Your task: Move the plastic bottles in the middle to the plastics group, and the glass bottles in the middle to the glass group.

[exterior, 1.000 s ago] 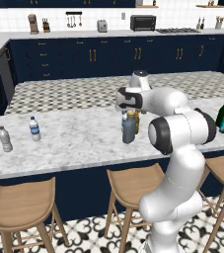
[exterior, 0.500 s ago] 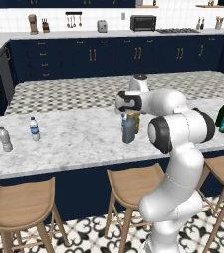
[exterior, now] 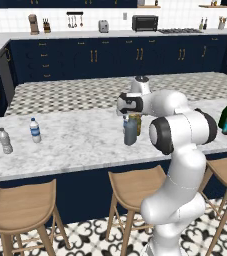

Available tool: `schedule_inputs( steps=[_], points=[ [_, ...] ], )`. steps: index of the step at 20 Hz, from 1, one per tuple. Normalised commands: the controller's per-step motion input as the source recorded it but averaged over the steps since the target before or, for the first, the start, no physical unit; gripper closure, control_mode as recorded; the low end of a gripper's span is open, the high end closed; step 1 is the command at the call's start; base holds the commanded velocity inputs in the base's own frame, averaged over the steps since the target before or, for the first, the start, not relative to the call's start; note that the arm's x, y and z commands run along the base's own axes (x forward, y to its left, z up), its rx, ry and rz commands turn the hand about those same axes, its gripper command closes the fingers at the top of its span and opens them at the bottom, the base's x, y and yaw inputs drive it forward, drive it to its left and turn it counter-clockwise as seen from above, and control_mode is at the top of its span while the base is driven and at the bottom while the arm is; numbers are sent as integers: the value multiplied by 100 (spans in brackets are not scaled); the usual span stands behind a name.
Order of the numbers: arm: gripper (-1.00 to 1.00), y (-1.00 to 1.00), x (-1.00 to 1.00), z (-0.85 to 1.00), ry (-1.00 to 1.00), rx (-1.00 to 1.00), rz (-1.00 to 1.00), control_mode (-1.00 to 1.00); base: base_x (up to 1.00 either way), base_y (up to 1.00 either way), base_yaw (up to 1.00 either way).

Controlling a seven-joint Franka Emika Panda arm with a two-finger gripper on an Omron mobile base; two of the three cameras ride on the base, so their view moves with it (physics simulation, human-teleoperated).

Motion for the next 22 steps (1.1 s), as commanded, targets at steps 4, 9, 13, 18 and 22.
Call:
schedule_inputs(
  steps=[4, 9, 13, 18, 22],
  points=[
    [-100, 0, 5, -3, 0, 0, 0, -100, 0, 0, 0],
    [-100, 0, 1, -14, 0, 0, 0, -100, 0, 0, 0],
    [100, 0, 0, -6, 0, 0, 0, -100, 0, 0, 0],
    [100, 0, 0, 2, 0, 0, 0, -100, 0, 0, 0],
    [100, 0, -30, 25, 0, 0, 0, -100, 0, 0, 0]
  ],
)
